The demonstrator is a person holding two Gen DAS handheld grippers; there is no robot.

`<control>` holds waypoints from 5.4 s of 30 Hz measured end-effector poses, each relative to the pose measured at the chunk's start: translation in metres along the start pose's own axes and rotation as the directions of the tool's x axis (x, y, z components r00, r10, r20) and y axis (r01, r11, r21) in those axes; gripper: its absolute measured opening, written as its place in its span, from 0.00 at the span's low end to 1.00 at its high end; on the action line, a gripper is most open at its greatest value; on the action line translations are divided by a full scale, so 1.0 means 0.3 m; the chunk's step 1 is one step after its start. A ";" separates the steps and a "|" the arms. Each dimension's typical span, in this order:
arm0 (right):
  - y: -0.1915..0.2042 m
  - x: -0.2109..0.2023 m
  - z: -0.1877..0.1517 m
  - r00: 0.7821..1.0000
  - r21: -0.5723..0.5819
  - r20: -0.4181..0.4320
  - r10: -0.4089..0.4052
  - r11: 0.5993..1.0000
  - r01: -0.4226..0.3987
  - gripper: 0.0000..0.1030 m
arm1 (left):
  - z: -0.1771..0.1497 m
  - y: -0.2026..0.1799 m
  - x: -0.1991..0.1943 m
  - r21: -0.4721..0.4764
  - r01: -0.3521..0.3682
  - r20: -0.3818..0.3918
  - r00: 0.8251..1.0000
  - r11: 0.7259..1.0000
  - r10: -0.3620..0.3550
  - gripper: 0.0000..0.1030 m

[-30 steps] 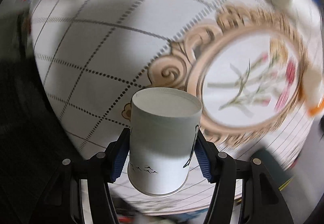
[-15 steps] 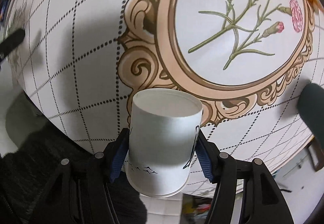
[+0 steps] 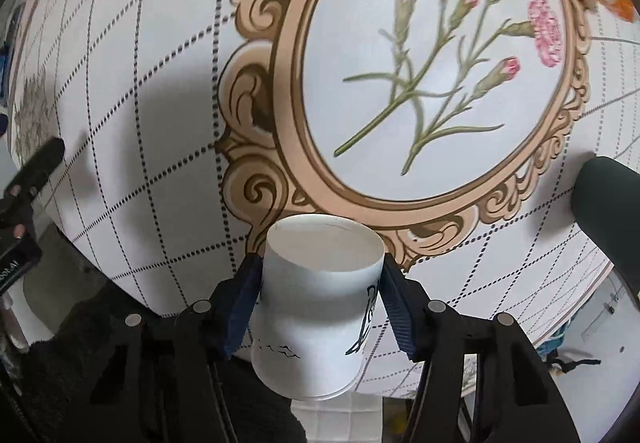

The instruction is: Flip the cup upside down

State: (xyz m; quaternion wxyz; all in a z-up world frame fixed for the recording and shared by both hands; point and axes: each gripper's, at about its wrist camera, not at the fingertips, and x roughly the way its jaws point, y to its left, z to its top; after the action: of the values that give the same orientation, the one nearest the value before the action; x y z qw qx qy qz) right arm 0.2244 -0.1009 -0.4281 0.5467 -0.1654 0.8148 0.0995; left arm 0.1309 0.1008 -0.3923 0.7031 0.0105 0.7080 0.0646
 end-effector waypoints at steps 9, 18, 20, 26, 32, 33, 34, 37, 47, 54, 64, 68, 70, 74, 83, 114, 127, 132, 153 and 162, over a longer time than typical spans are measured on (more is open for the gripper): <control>-0.080 -0.162 -0.109 0.941 0.069 0.336 0.028 0.996 -0.055 0.59 | 0.022 -0.006 0.005 0.007 0.012 -0.012 1.000 1.000 -0.012 1.00; 0.110 -0.190 -0.354 0.661 0.071 0.750 -0.033 0.997 -0.031 0.59 | 0.036 -0.025 0.021 0.023 0.032 -0.031 0.999 0.999 -0.031 1.00; 0.139 -0.154 -0.378 0.625 0.077 0.779 -0.052 0.997 -0.014 0.59 | 0.034 -0.031 0.022 0.036 0.033 -0.029 0.999 0.999 -0.032 1.00; 0.208 -0.079 -0.475 0.558 0.099 0.824 -0.098 0.995 0.028 0.60 | 0.014 -0.068 0.026 0.070 0.032 -0.022 0.999 0.997 -0.031 1.00; 0.222 -0.049 -0.532 0.575 0.134 0.810 -0.117 0.991 0.012 0.60 | -0.040 -0.125 0.026 0.100 0.046 0.001 0.999 0.994 -0.046 1.00; 0.222 -0.044 -0.536 0.584 0.144 0.803 -0.122 0.990 0.009 0.60 | -0.047 -0.132 0.022 0.107 0.046 0.007 0.999 0.993 -0.047 1.00; 0.219 -0.038 -0.539 0.595 0.154 0.794 -0.123 0.988 -0.002 0.60 | -0.052 -0.141 0.014 0.113 0.047 0.011 0.999 0.992 -0.049 1.00; 0.212 -0.031 -0.550 0.617 0.184 0.776 -0.129 0.983 -0.026 0.61 | -0.078 -0.141 -0.010 0.134 0.049 0.035 0.998 0.990 -0.054 1.00; 0.136 -0.104 -0.729 0.722 0.410 0.668 -0.181 0.899 -0.154 0.92 | -0.209 -0.210 -0.236 0.195 0.043 0.170 0.982 0.980 -0.077 1.00; 0.089 -0.189 -0.905 0.738 0.546 0.618 -0.270 0.823 -0.156 0.94 | -0.275 -0.214 -0.421 0.185 0.084 0.259 0.957 0.979 -0.131 1.00; 0.121 -0.376 -1.160 0.685 0.537 0.669 -0.290 0.825 -0.175 0.94 | -0.440 -0.214 -0.707 0.172 0.071 0.398 0.907 0.982 -0.136 1.00; 0.150 -0.475 -1.275 0.650 0.528 0.697 -0.302 0.830 -0.181 0.94 | -0.521 -0.186 -0.820 0.167 0.083 0.432 0.890 0.983 -0.148 1.00; 0.166 -0.530 -1.343 0.626 0.528 0.714 -0.314 0.828 -0.188 0.94 | -0.561 -0.168 -0.878 0.162 0.093 0.453 0.878 0.982 -0.157 1.00; 0.214 -0.629 -1.463 0.582 0.526 0.740 -0.337 0.830 -0.187 0.94 | -0.623 -0.149 -0.977 0.166 0.104 0.485 0.857 0.981 -0.173 0.99; 0.305 -0.772 -1.648 0.528 0.522 0.767 -0.365 0.833 -0.182 0.94 | -0.712 -0.111 -1.105 0.175 0.135 0.514 0.832 0.975 -0.208 0.99; 0.296 -0.839 -1.749 0.526 0.523 0.768 -0.365 0.831 -0.187 0.94 | -0.804 -0.118 -1.161 0.166 0.136 0.500 0.842 0.977 -0.202 1.00; 0.289 -0.825 -1.735 0.527 0.511 0.775 -0.349 0.837 -0.196 0.94 | -0.791 -0.113 -1.181 0.145 0.125 0.516 0.837 0.981 -0.183 1.00; 0.291 -0.824 -1.728 0.525 0.495 0.784 -0.332 0.844 -0.206 0.94 | -0.791 -0.110 -1.182 0.144 0.121 0.516 0.838 0.982 -0.179 1.00; 0.308 -0.831 -1.715 0.527 0.479 0.791 -0.310 0.850 -0.220 0.96 | -0.773 -0.071 -1.188 0.118 0.129 0.524 0.834 0.985 -0.172 1.00; 0.308 -0.832 -1.717 0.526 0.479 0.792 -0.310 0.849 -0.221 0.96 | -0.777 -0.066 -1.185 0.120 0.124 0.526 0.834 0.985 -0.169 1.00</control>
State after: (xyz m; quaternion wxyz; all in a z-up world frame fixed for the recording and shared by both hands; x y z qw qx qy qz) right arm -0.1657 -0.1521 -0.0023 0.8974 0.0385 0.4332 -0.0742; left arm -0.0960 0.0256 -0.0403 0.8740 0.0025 0.4853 -0.0236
